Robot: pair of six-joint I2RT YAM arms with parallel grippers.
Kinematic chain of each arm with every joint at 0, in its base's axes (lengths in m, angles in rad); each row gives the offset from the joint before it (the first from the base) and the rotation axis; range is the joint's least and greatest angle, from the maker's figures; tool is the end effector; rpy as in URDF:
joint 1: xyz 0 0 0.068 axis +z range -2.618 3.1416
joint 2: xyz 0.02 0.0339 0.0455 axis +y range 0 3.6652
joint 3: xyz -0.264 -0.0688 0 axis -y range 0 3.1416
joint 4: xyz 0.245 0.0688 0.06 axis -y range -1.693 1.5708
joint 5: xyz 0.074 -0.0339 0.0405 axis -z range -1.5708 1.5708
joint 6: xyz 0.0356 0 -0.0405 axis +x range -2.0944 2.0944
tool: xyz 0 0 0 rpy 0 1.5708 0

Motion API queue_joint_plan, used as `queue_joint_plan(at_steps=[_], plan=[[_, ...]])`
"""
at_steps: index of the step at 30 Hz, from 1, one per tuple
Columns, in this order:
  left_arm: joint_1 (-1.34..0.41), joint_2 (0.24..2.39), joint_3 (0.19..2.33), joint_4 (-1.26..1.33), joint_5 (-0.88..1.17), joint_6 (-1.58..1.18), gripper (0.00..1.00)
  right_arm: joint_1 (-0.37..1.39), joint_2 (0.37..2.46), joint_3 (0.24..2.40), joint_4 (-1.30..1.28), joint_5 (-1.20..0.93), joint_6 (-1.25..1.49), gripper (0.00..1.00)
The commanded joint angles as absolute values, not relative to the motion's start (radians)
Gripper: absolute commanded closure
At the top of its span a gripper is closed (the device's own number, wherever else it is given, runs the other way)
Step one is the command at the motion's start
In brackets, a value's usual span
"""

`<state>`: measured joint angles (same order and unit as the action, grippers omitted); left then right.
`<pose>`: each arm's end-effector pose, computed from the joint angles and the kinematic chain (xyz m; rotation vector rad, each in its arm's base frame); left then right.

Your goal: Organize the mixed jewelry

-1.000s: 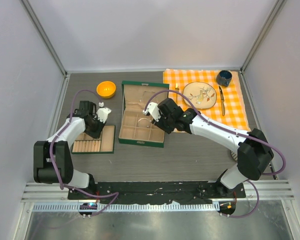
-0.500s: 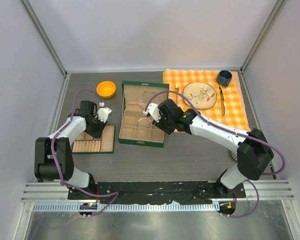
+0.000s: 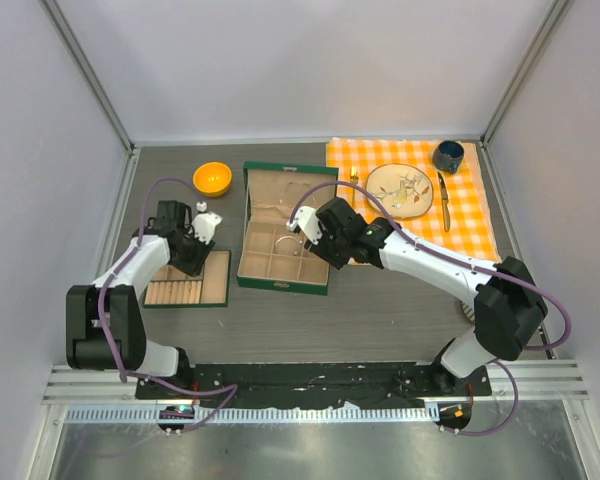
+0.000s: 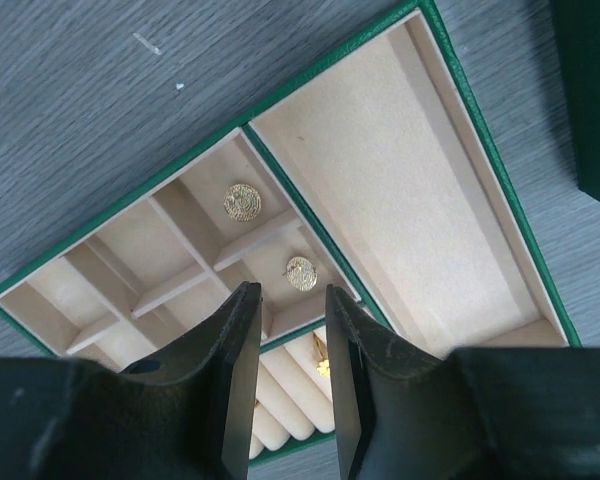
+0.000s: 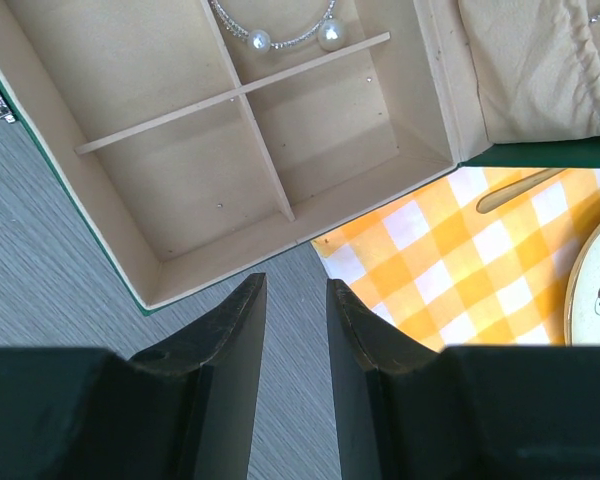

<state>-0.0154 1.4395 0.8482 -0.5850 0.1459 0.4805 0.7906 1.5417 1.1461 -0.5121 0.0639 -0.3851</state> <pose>0.2642 -0.0092 0.1876 0.7071 2.6311 -0.0683 0.2330 0.2322 0.2520 -1.3516 2.0773 0.0942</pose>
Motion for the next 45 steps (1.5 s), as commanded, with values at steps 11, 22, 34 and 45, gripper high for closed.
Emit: queue_joint_plan(at_steps=[11, 22, 34, 45], plan=[[0.083, 1.197, 0.914, -0.658, 0.224, 0.417, 0.52, 0.942, 1.542, 1.366, -0.635, 0.032, -0.446, 0.62], [0.279, 1.192, 0.919, -0.629, 0.311, 0.373, 0.48, 1.143, 1.779, 1.591, -0.650, 0.014, -0.427, 0.60], [0.587, 1.299, 0.943, -0.673, 0.440, 0.442, 0.46, 1.215, 1.993, 1.804, -0.595, -0.031, -0.384, 0.45], [0.635, 1.370, 0.917, -0.649, 0.448, 0.460, 0.45, 1.233, 2.157, 1.933, -0.558, -0.041, -0.348, 0.40]])
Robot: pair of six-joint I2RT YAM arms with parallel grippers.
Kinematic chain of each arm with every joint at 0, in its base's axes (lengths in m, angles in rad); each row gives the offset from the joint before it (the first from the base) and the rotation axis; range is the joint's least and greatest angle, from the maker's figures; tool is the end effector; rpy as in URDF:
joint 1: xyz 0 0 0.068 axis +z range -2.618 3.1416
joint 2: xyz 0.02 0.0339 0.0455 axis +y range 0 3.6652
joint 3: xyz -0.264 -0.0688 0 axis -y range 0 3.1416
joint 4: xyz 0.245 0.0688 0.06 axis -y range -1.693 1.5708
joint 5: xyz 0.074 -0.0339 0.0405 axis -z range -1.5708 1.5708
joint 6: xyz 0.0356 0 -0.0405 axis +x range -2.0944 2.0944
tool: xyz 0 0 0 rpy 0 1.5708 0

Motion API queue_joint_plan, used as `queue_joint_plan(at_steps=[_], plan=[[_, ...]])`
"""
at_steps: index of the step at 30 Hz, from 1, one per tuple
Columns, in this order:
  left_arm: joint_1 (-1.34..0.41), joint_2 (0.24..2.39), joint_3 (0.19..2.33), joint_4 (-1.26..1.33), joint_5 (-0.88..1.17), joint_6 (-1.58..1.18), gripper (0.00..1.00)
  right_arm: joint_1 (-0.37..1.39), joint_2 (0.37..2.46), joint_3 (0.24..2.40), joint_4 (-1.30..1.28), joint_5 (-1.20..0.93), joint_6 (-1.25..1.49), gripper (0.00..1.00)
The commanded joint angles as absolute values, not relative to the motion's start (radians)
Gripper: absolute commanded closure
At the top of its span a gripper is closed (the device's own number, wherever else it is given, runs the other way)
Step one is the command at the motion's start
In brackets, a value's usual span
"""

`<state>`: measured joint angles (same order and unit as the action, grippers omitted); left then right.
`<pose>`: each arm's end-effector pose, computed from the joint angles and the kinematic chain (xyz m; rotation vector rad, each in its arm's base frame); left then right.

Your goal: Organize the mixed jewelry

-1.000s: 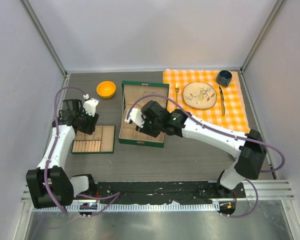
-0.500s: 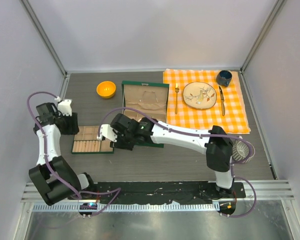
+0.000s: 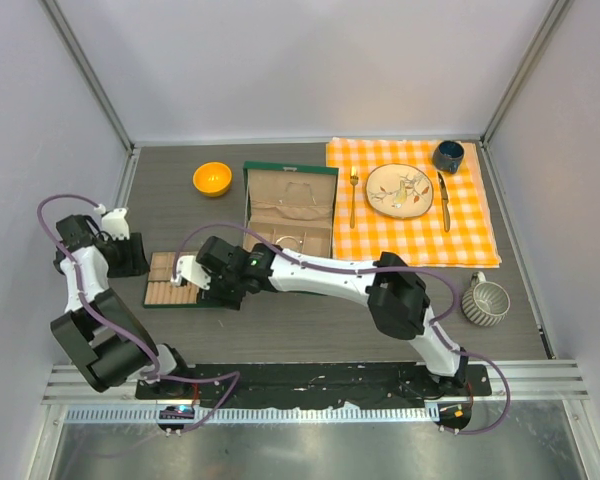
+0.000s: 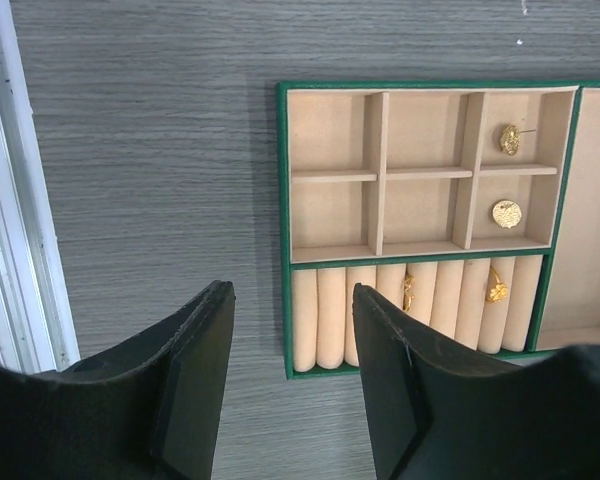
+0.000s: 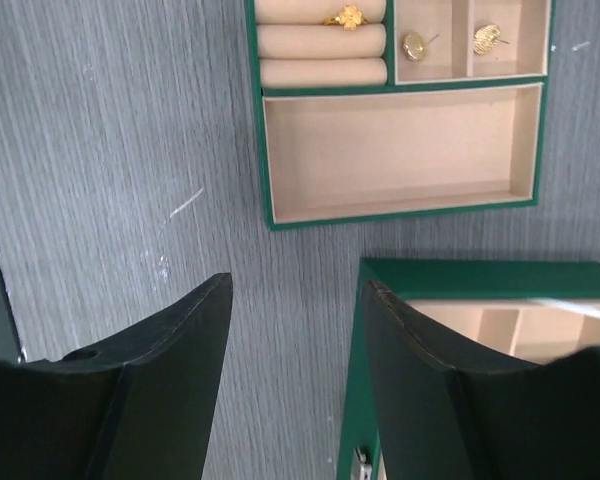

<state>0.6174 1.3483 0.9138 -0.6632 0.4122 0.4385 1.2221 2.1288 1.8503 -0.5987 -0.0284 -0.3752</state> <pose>0.2185 0.1376 0.2274 -0.0989 2.5293 -0.1496 0.1637 0.4532 0.2435 -1.7934 1.7286 0.4021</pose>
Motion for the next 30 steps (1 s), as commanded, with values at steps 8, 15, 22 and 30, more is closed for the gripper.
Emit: queue_joint_plan(at_steps=[8, 15, 22, 30], plan=[[0.647, 1.404, 0.904, -0.632, 0.449, 0.466, 0.45, 1.239, 2.258, 2.034, -0.560, -0.041, -0.357, 0.40], [0.653, 1.420, 0.885, -0.617, 0.457, 0.465, 0.44, 1.244, 2.315, 2.077, -0.561, -0.046, -0.359, 0.40], [0.652, 1.436, 0.874, -0.601, 0.457, 0.463, 0.44, 1.246, 2.378, 2.111, -0.561, -0.045, -0.373, 0.40], [0.653, 1.431, 0.877, -0.603, 0.468, 0.469, 0.44, 1.246, 2.418, 2.120, -0.555, -0.035, -0.382, 0.41]])
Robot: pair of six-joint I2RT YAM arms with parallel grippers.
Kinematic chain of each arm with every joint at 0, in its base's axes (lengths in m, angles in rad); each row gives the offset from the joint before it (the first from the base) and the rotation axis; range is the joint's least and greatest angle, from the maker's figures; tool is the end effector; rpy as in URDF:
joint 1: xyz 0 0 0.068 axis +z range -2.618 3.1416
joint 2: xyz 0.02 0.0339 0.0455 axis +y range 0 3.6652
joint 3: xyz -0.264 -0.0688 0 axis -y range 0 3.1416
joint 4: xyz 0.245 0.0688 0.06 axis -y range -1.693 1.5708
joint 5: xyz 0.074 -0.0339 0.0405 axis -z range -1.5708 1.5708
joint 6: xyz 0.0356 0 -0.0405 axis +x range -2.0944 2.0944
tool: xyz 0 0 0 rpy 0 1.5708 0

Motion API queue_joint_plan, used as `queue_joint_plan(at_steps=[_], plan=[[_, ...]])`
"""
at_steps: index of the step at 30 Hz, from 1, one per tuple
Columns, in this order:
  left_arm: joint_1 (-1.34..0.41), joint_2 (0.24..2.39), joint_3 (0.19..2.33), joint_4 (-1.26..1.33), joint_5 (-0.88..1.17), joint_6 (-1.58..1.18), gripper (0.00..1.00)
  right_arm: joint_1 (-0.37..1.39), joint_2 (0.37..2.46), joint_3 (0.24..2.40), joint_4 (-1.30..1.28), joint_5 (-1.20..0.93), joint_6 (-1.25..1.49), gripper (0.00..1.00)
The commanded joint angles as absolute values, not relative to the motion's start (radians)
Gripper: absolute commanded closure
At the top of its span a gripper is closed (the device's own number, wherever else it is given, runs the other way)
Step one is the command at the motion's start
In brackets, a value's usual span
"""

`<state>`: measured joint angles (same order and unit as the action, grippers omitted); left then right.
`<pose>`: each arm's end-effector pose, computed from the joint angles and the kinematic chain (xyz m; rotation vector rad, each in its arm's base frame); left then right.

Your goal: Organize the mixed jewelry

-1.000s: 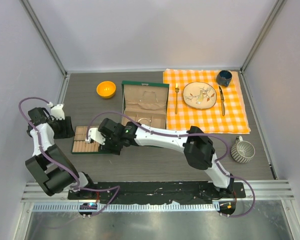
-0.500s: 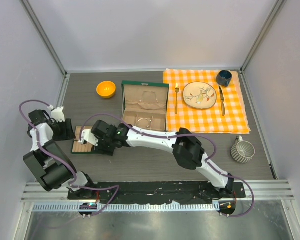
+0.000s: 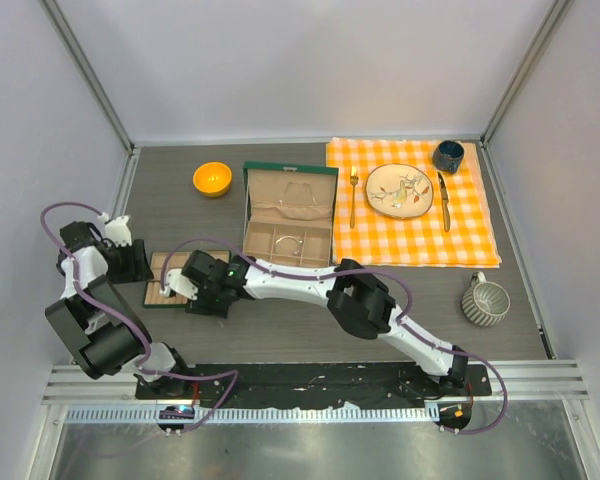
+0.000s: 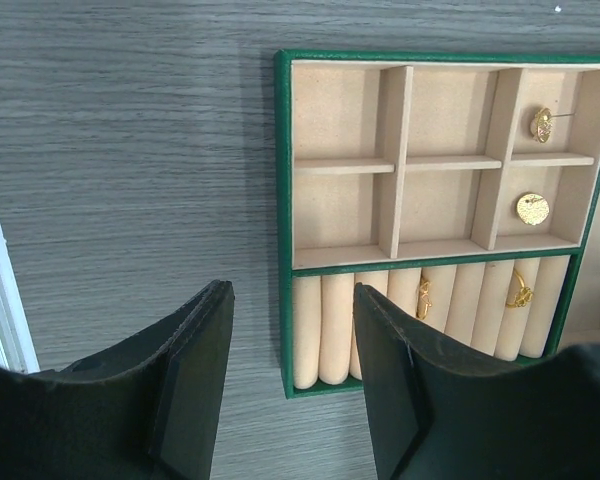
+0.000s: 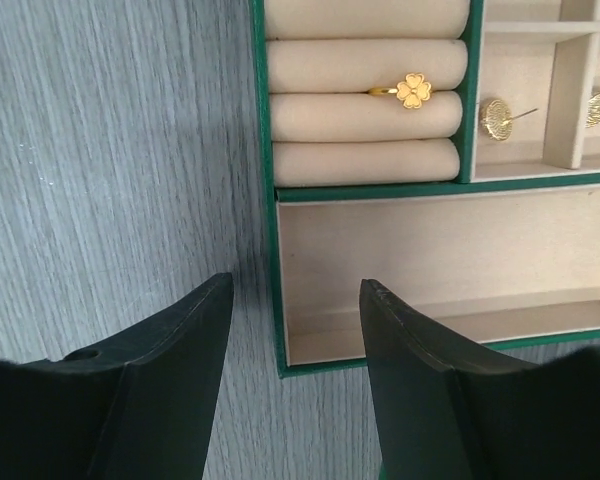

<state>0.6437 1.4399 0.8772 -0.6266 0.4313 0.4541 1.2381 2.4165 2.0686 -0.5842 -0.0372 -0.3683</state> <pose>0.2204 0.1468 0.1966 -0.1360 2.5866 -0.2229 0.1730 0.5049 0.1735 -1.8450 1.7586 0.3981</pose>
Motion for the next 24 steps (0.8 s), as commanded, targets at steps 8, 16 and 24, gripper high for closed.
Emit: queue_joint_plan(at_steps=[8, 16, 24], plan=[[0.652, 1.433, 0.879, -0.606, 0.479, 0.474, 0.44, 1.246, 2.434, 2.120, -0.552, -0.034, -0.382, 0.48], [0.652, 1.434, 0.859, -0.598, 0.479, 0.476, 0.44, 1.247, 2.444, 2.123, -0.554, -0.049, -0.371, 0.75], [0.652, 1.436, 0.841, -0.588, 0.483, 0.479, 0.44, 1.258, 2.444, 2.152, -0.575, -0.038, -0.382, 0.99]])
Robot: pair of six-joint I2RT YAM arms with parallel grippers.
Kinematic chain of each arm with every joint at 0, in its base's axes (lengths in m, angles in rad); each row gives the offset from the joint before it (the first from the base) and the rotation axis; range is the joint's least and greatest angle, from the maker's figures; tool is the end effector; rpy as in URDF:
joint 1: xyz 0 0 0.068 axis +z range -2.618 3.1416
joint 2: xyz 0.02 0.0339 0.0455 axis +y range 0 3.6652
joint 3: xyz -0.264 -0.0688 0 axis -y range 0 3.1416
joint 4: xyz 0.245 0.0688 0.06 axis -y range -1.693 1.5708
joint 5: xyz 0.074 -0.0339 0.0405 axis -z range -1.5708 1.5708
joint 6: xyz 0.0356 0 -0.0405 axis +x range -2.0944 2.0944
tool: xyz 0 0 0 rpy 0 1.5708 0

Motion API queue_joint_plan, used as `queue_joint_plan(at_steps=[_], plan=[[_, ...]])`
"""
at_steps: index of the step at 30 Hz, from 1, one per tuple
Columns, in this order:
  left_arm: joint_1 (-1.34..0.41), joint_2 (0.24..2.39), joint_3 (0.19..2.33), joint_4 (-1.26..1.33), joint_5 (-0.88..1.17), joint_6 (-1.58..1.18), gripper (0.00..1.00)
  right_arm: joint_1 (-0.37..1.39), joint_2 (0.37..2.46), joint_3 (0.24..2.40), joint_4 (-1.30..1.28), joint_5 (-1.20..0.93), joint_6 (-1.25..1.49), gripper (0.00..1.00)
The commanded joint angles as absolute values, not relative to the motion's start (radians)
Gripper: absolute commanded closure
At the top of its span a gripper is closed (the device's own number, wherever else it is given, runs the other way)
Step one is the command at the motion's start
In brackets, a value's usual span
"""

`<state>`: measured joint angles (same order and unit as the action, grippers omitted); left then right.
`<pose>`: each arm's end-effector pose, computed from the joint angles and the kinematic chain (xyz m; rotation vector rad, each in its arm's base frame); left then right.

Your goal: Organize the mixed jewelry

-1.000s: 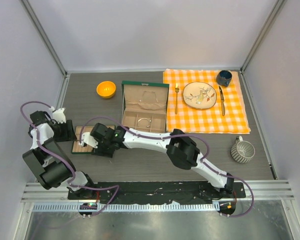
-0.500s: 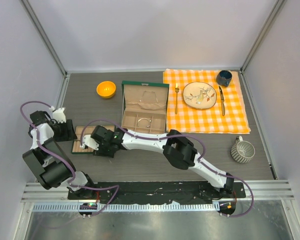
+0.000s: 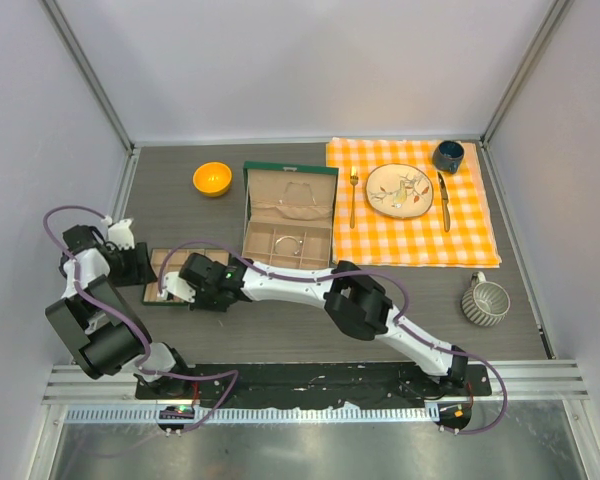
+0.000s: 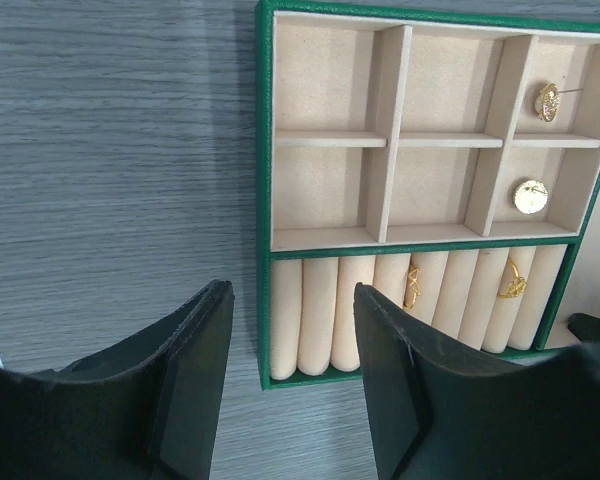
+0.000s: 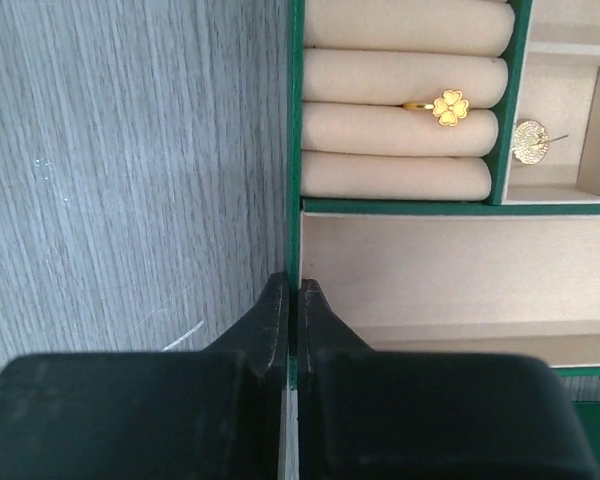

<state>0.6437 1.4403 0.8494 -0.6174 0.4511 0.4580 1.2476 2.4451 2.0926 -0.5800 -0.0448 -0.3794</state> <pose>0.2174 0.1437 0.1894 -0.1317 2.5894 -0.2580 0.1695 0.5111 0.1666 -1.8667 1.7386 0.4064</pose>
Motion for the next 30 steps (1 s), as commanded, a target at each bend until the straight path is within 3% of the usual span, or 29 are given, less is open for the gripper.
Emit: queue_joint_plan(at_steps=[1, 11, 30], plan=[[0.653, 1.431, 0.838, -0.588, 0.483, 0.479, 0.45, 1.259, 2.441, 2.157, -0.584, -0.038, -0.388, 0.99], [0.658, 1.405, 0.824, -0.586, 0.494, 0.472, 0.45, 1.269, 2.404, 2.161, -0.637, -0.031, -0.417, 0.99], [0.730, 1.385, 1.049, -0.736, 0.623, 0.466, 0.43, 1.278, 2.336, 2.210, -0.684, -0.003, -0.436, 0.99]])
